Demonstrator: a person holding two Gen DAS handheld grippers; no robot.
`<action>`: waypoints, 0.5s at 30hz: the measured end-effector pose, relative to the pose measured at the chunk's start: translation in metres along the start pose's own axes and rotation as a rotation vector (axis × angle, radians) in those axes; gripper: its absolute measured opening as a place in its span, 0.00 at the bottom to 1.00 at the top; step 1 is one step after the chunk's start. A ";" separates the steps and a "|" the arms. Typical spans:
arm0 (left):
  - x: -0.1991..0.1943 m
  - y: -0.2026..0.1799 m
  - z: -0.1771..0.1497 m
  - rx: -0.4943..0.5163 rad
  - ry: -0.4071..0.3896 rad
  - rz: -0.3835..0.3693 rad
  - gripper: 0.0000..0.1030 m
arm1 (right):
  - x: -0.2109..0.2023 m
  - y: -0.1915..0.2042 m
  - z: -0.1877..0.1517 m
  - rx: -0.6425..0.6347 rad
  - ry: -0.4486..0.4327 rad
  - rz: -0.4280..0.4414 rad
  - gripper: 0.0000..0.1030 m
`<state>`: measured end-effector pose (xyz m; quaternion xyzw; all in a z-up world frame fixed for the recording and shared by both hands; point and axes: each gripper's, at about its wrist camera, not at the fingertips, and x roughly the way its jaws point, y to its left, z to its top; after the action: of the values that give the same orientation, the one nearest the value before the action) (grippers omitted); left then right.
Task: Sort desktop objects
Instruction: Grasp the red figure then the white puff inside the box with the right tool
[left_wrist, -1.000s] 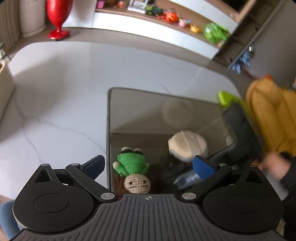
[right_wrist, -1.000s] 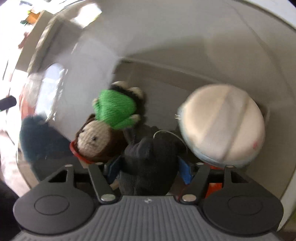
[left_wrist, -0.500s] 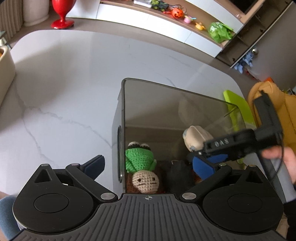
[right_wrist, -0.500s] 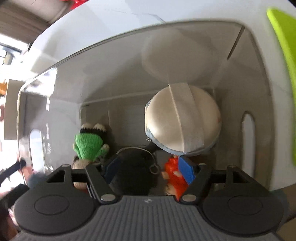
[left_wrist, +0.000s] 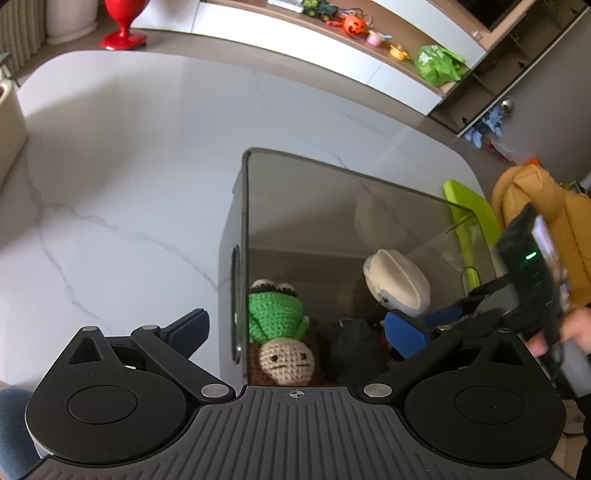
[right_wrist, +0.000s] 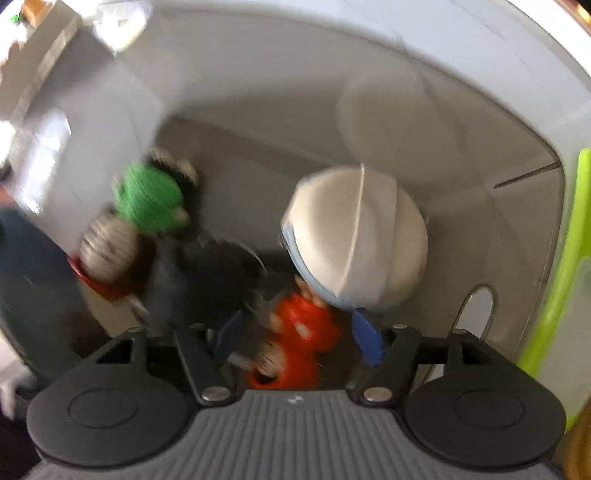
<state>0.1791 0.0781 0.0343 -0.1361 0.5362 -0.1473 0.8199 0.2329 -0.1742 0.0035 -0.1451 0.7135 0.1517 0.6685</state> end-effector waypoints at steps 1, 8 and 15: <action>-0.001 0.000 -0.001 0.002 -0.001 0.001 1.00 | 0.006 0.002 -0.001 -0.002 0.023 -0.007 0.63; -0.012 0.010 -0.002 -0.019 -0.030 -0.003 1.00 | 0.032 0.018 0.006 -0.072 0.045 -0.089 0.52; -0.008 0.021 0.003 -0.073 -0.031 -0.034 1.00 | 0.004 0.022 -0.006 -0.104 0.032 -0.119 0.54</action>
<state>0.1804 0.1013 0.0342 -0.1774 0.5259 -0.1394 0.8201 0.2182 -0.1566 0.0001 -0.2241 0.7055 0.1462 0.6562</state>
